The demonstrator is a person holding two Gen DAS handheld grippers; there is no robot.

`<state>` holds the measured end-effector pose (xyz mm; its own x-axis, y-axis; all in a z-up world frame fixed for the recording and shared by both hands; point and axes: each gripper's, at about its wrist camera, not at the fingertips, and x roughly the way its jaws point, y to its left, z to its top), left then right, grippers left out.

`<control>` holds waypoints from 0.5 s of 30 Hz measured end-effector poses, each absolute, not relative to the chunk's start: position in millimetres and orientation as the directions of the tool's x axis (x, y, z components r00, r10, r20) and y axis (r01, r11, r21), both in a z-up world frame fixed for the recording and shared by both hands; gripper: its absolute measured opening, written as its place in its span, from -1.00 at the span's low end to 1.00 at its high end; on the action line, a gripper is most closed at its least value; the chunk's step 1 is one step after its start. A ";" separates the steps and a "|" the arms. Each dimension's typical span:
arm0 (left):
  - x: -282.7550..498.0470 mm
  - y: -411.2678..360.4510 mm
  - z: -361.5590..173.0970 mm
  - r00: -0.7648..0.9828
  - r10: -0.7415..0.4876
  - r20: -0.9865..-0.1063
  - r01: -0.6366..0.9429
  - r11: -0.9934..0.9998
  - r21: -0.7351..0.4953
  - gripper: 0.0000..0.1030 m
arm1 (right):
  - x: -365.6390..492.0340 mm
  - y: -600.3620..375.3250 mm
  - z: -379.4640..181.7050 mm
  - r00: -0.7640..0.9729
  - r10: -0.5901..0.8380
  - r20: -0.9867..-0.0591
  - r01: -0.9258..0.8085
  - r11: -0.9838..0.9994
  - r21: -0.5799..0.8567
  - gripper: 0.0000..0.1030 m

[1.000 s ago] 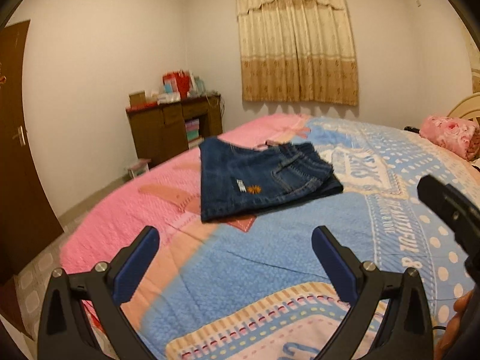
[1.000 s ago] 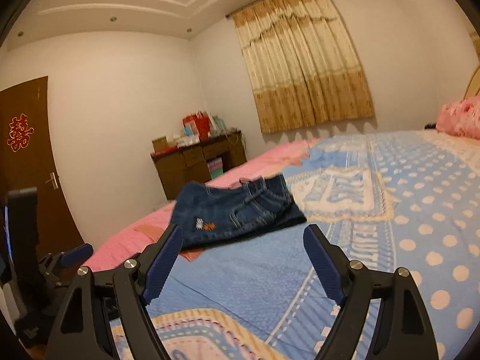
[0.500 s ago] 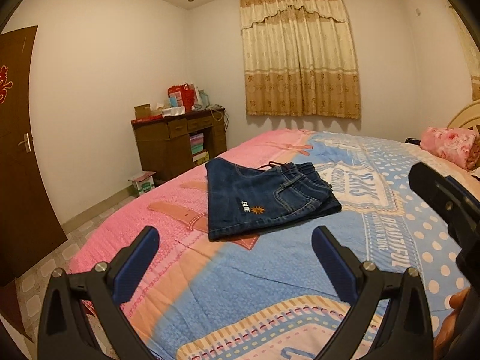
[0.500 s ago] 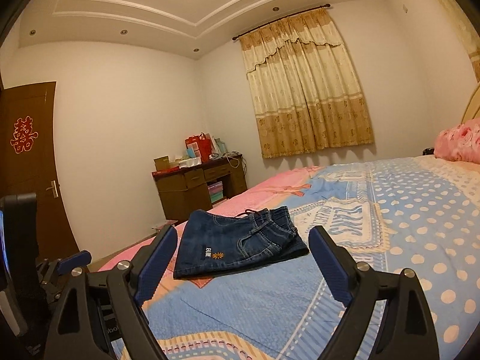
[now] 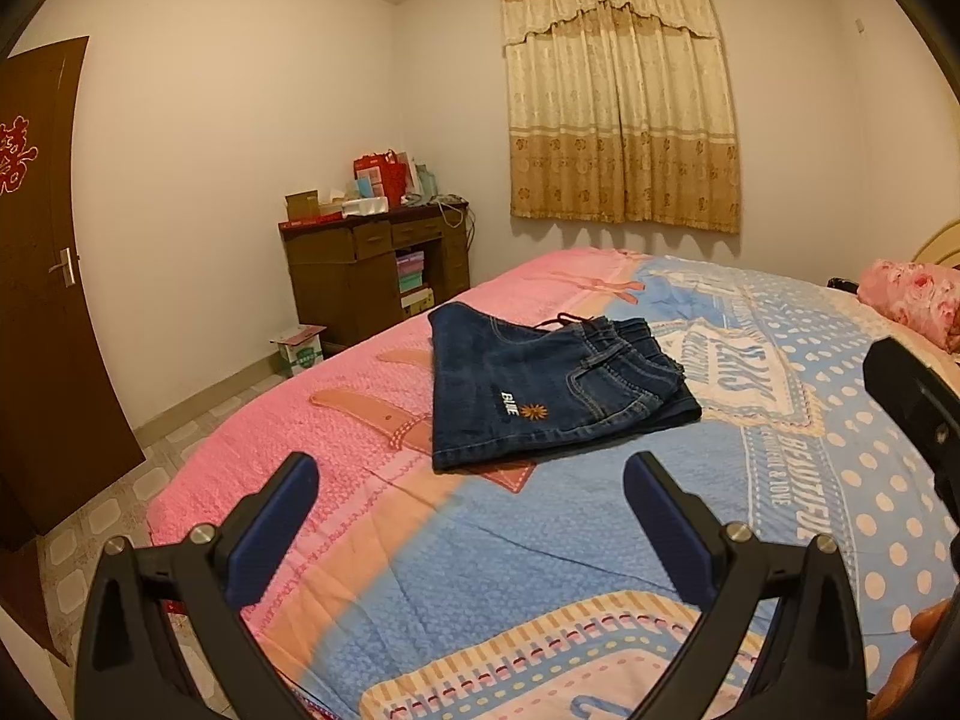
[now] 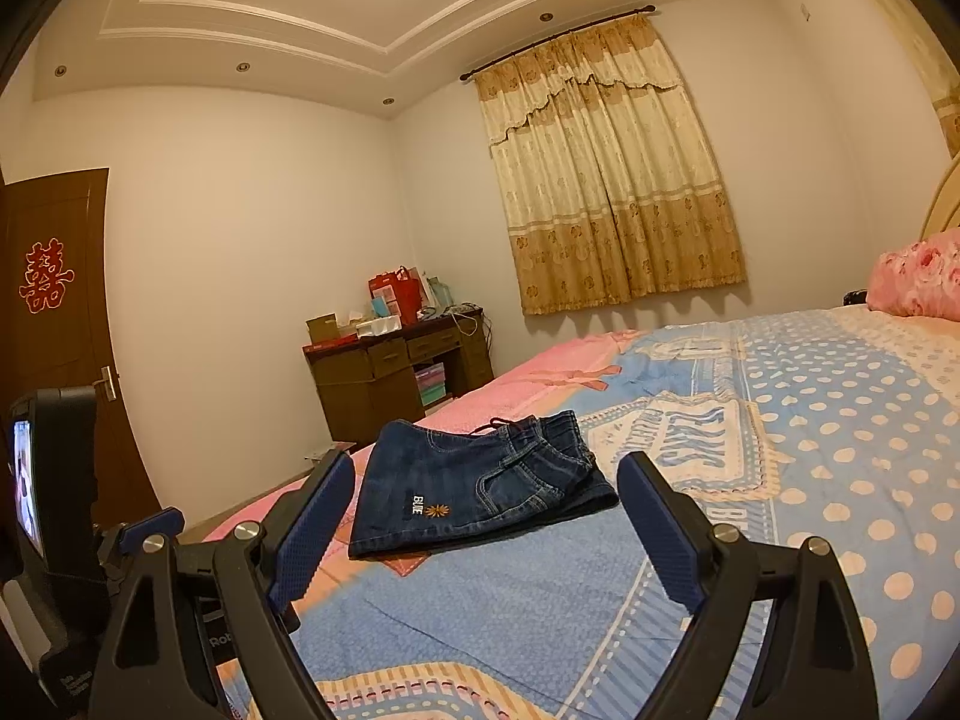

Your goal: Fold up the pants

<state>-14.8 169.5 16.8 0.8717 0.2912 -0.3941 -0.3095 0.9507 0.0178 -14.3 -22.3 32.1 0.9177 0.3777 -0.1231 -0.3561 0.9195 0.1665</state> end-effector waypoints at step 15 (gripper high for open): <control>-16.3 172.3 20.6 0.871 0.297 -0.391 -0.317 0.948 0.014 1.00 | -17.3 -25.7 32.0 0.916 0.381 -0.125 -0.357 0.918 0.174 0.76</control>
